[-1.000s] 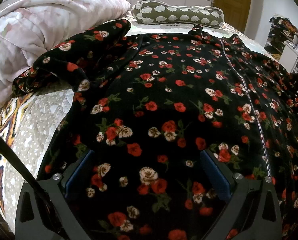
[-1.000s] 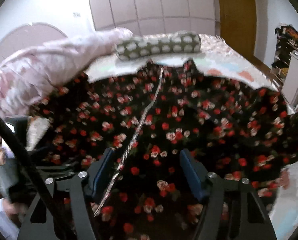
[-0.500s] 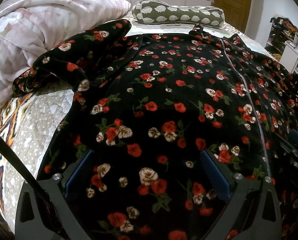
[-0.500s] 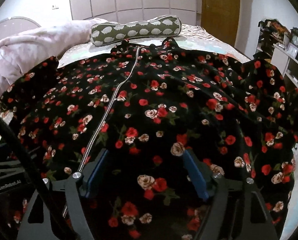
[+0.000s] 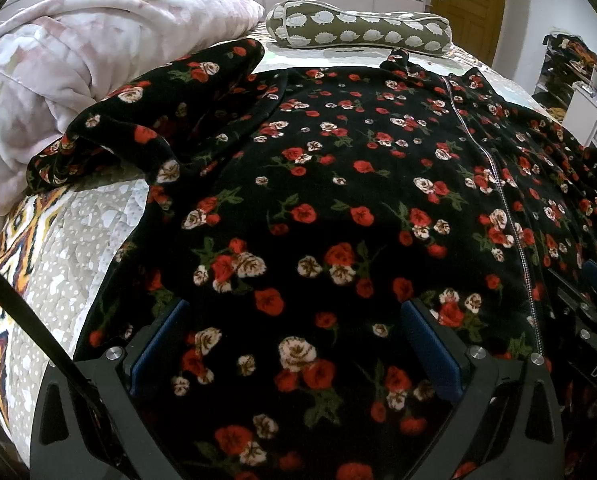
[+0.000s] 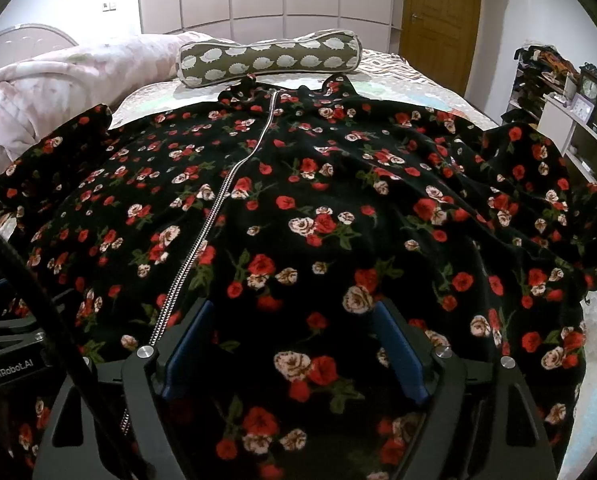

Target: Fold large clothes

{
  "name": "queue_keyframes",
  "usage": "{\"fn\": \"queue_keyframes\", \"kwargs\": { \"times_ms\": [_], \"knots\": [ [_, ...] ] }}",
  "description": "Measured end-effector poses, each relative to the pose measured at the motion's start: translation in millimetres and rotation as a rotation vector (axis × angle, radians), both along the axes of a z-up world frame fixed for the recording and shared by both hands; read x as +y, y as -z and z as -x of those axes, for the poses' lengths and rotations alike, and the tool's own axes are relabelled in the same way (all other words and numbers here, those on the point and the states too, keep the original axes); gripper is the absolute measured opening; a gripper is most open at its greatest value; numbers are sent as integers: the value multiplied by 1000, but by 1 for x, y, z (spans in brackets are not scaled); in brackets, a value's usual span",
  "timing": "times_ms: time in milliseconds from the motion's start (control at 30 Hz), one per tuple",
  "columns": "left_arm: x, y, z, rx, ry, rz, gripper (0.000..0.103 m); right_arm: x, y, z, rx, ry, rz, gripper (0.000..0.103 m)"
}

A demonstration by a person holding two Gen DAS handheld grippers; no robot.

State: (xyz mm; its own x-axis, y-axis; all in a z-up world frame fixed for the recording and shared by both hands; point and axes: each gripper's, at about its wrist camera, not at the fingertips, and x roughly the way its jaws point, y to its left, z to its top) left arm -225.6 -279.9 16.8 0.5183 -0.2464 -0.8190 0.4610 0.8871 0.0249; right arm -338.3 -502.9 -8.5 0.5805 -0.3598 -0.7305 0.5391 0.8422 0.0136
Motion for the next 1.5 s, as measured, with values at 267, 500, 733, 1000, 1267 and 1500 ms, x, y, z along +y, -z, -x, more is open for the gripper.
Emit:
{"fn": "queue_keyframes", "kwargs": {
  "times_ms": [267,500,733,1000,1267,1500],
  "knots": [
    [0,0,0,-1,0,0,103,0,0,0,0,0,2,86],
    [0,1,0,-1,0,0,103,1,0,0,0,0,3,86],
    [0,1,1,-2,-1,-1,103,2,1,0,-1,0,5,86],
    [-2,1,-3,2,-1,-10,103,2,1,1,-1,1,6,87],
    [-2,2,-3,0,-1,-10,103,3,1,1,-1,1,8,87],
    [-2,4,-5,-4,-1,-3,103,3,1,1,-2,2,11,87]
  ]
}}
